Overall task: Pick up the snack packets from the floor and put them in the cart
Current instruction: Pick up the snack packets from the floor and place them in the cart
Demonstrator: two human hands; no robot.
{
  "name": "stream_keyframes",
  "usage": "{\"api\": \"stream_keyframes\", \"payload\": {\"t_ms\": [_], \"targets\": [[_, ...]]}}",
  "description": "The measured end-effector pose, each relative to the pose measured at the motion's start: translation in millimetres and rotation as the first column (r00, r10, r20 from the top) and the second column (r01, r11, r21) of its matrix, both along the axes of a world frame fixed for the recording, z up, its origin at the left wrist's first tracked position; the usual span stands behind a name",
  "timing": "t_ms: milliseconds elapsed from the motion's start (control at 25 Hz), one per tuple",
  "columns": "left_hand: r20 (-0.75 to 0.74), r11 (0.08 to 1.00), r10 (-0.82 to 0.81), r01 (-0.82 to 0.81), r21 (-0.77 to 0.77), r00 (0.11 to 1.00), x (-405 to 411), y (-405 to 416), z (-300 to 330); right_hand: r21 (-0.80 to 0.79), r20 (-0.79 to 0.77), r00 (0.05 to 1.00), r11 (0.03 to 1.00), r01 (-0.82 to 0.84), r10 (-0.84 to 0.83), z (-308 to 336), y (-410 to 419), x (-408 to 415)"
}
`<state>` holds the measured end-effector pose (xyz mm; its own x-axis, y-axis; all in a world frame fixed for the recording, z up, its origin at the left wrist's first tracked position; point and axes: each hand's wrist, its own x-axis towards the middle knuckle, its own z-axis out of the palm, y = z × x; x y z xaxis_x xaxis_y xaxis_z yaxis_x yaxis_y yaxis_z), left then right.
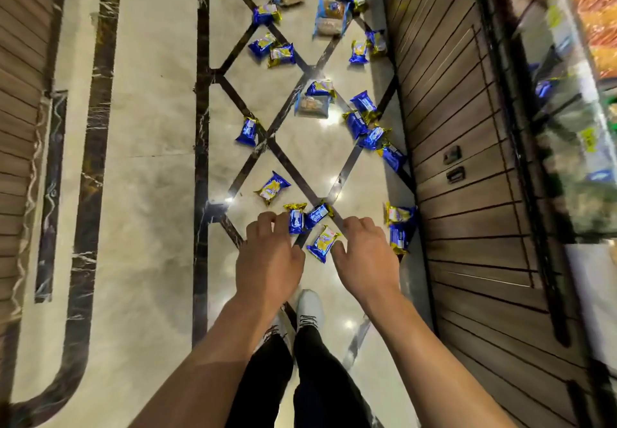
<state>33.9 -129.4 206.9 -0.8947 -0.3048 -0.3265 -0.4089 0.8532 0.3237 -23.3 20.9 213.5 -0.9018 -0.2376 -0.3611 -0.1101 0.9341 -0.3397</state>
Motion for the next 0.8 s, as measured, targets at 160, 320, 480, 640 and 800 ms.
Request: {"api": "stream_keyframes", "payload": {"t_ms": [160,320,480,640,800], "targets": [[0.020,0.998,-0.034,0.035,-0.043,0.999,-1,-3,-70,0.003,-0.073,0.996,0.999,-0.045,0.045,-69,-6,-6],[0.069,0.990,-0.102,0.108,-0.088,0.992,8,-15,-168,0.096,-0.033,0.994,0.990,-0.099,0.102,-167,-11,-2],[0.113,0.986,-0.136,0.145,-0.079,0.984,13,-23,-269,0.149,0.020,0.994,0.983,-0.108,0.107,-267,-13,5],[0.143,0.988,-0.122,0.134,-0.073,0.982,14,-30,-376,0.122,0.035,0.998,0.991,-0.049,0.045,-370,-16,6],[0.198,0.988,-0.101,0.122,-0.099,0.975,14,-38,-466,0.158,0.032,0.998,0.986,-0.053,0.049,-457,-14,-4]]}}
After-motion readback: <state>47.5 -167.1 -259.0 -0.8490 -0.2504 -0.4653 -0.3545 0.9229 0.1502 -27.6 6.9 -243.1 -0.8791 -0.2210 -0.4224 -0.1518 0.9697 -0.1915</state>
